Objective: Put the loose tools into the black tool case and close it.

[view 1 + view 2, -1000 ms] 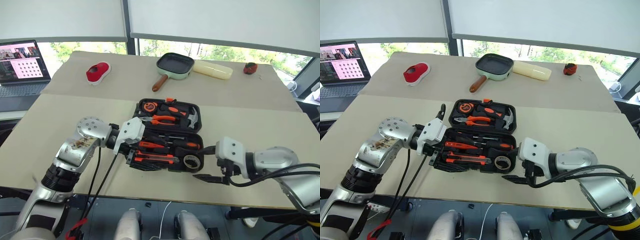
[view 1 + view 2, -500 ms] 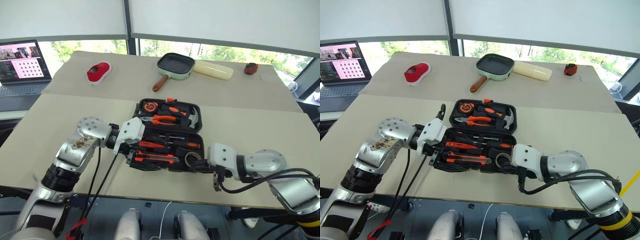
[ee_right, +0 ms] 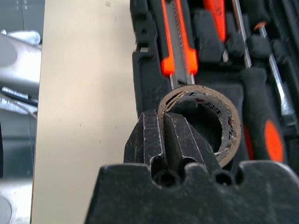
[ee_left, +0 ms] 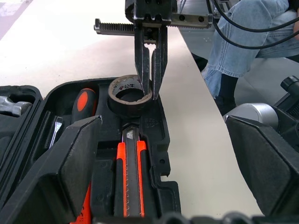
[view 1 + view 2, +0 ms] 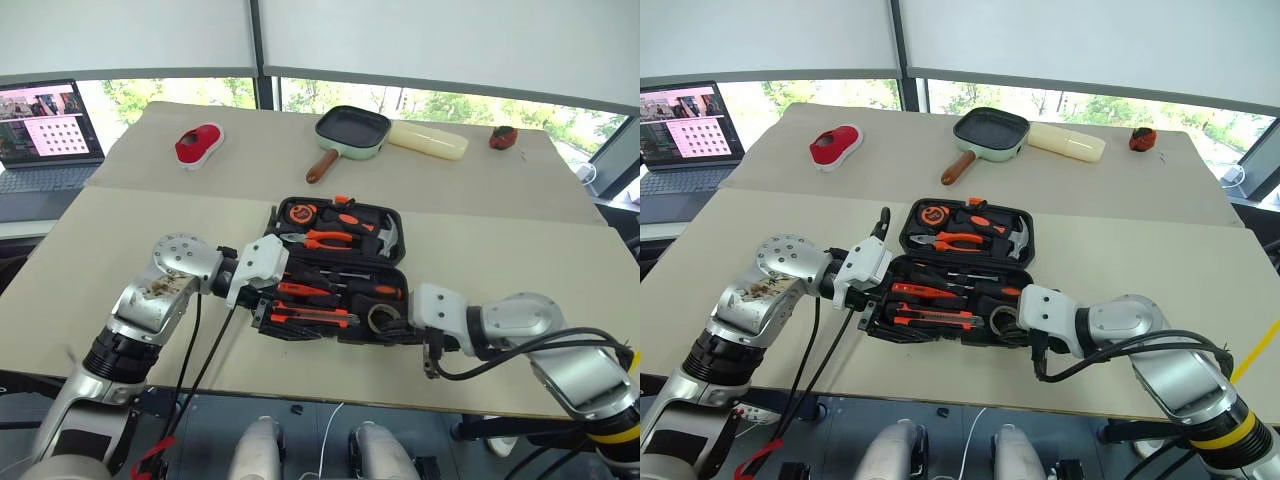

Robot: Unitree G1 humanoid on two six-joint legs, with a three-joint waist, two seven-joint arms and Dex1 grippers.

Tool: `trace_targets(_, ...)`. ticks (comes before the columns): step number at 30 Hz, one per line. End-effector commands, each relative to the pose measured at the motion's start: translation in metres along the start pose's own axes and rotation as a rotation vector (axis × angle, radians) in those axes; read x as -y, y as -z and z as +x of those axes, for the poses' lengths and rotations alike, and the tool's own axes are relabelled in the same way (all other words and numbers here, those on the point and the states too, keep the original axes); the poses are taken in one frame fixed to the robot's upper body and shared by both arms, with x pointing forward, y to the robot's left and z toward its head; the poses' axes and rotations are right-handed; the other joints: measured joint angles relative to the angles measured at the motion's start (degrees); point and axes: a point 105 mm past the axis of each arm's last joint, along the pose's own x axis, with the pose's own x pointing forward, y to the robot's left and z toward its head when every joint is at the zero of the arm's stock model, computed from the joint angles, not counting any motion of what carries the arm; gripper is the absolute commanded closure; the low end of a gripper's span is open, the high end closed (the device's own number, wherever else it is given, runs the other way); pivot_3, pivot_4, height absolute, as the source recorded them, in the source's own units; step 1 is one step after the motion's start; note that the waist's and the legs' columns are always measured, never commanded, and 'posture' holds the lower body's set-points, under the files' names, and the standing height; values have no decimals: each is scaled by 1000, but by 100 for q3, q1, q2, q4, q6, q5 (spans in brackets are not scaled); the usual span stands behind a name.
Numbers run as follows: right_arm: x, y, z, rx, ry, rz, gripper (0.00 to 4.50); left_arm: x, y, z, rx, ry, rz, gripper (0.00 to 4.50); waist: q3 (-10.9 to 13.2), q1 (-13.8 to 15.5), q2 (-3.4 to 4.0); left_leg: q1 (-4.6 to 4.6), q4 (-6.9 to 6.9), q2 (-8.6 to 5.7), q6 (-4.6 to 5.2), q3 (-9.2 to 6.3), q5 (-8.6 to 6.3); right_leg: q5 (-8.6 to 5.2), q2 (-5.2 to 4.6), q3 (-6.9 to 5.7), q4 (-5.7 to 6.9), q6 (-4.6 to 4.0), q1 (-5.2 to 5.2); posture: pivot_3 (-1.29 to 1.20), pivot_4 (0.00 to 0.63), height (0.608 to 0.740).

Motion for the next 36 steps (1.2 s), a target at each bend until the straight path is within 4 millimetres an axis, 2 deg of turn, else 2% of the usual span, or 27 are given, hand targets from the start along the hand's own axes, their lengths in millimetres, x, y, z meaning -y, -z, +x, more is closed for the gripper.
trace_targets(1, -2, 5, 0, -28, -1, 4, 4120, -1, -6, -2, 2, -6, 40, 0, 0, -1, 0, 0, 0, 0, 0, 0, 0, 0, 0, 0, 0, 0, 0, 0, 150, 740)
trace_targets(2, -4, 5, 0, -30, -6, 4, 3735, -1, -6, -2, 2, -6, 40, 0, 0, 0, 0, 0, 0, 0, 0, 0, 0, 0, 0, 0, 0, 0, 0, 0, 150, 740)
trace_targets(3, -5, 5, -1, -31, -10, 3, 3605, -2, -6, -2, 2, -5, 40, 0, 0, 2, 0, 1, 0, 0, 0, 0, 0, 0, 1, 0, 0, 0, 0, 0, 150, 740)
trace_targets(4, -7, 4, -1, -29, -16, 4, 3118, -2, -6, -2, 2, -4, 40, 0, 0, 2, 0, 1, 0, 0, 0, 0, 0, 0, 0, 0, 0, 0, 0, 0, 150, 740)
trace_targets(5, -8, 3, -2, -27, -21, 5, 2901, -2, -6, -2, 2, -4, 40, 0, 0, 6, 0, 1, 0, 0, 0, 0, 0, 0, 0, 0, -1, 0, 2, 0, 150, 740)
trace_targets(13, -10, -4, -8, -12, -16, -4, 195, -2, -5, -1, 4, -2, 44, 0, 0, -4, 0, 1, 0, 1, 0, -1, 0, 0, 1, 0, 3, 0, -1, 0, 150, 740)
trace_targets(14, -10, -6, -9, -3, -9, -2, 43, -2, -5, -1, 3, -5, 44, 0, 0, -4, 0, 0, 0, 1, 0, -1, 0, 0, 1, 0, 3, 0, -2, 0, 150, 740)
trace_targets(16, -3, -13, -19, 53, 30, 87, 43, -5, -2, -8, -5, -43, 28, 0, 0, -2, 0, 0, 0, 0, 0, -1, 0, 0, 1, 0, 3, 0, -2, 0, 150, 740)
trace_targets(19, 19, -14, -41, 140, 128, 263, 43, -15, 8, -28, -11, -168, -46, 0, 0, -4, -1, 0, 0, 1, 0, -2, 0, 0, 0, 0, 2, 0, 0, 0, 150, 740)
trace_targets(20, 23, -13, -45, 151, 151, 294, 588, -18, 11, -32, -12, -202, -63, 0, 0, -7, -1, 1, 0, 1, 0, -2, 0, 0, 0, 0, 3, -1, 1, 0, 150, 740)
trace_targets(21, 26, -11, -49, 151, 163, 316, 770, -21, 14, -37, -12, -238, -81, 0, 0, -7, -1, 2, -1, 3, 0, -3, 0, 1, 1, 0, 3, -1, 1, 0, 150, 740)
trace_targets(22, 28, -6, -53, 143, 177, 331, 1138, -26, 19, -45, -15, -285, -98, 243, 0, -5, -1, 2, -1, 2, 0, -3, 0, 0, 1, 0, 4, -1, 0, 0, 150, 740)
trace_targets(24, 44, 15, -63, 93, 270, 371, 1839, -42, 41, -76, -62, -470, -142, 709, 0, -4, -1, 2, -1, 2, 0, -2, 0, 0, 0, -1, 3, -1, 0, 0, 150, 740)
trace_targets(26, 55, 30, -67, 60, 325, 394, 2560, -51, 58, -98, -113, -599, -164, 1529, 1, -5, -2, 5, 0, 0, 0, 0, 0, 0, -1, 0, 1, -1, 3, 0, 150, 740)
trace_targets(29, 59, 44, -62, 26, 332, 392, 3494, -60, 76, -114, -174, -708, -175, 2671, 2, -6, -2, 4, -3, 0, 0, 3, 0, 1, -1, 0, 1, -1, -1, 0, 150, 740)
trace_targets(32, 62, 53, -52, 2, 329, 371, 4476, -63, 93, -115, -236, -744, -179, 3703, 2, -3, -2, 3, -5, 0, 0, 5, 0, 1, -1, 0, 1, -1, -3, 0, 150, 740)
trace_targets(34, 68, 56, -43, -12, 333, 347, 4500, -64, 102, -107, -260, -730, -179, 4331, 2, 1, -2, 3, -4, 0, 0, 6, 0, 1, -2, 0, 2, -1, -1, 0, 150, 740)
trace_targets(36, 74, 57, -35, -25, 336, 320, 4500, -66, 104, -93, -252, -699, -190, 4440, 2, 8, -2, 2, -2, -1, 0, 8, 0, 1, -2, 0, 4, 0, -1, 0, 150, 740)
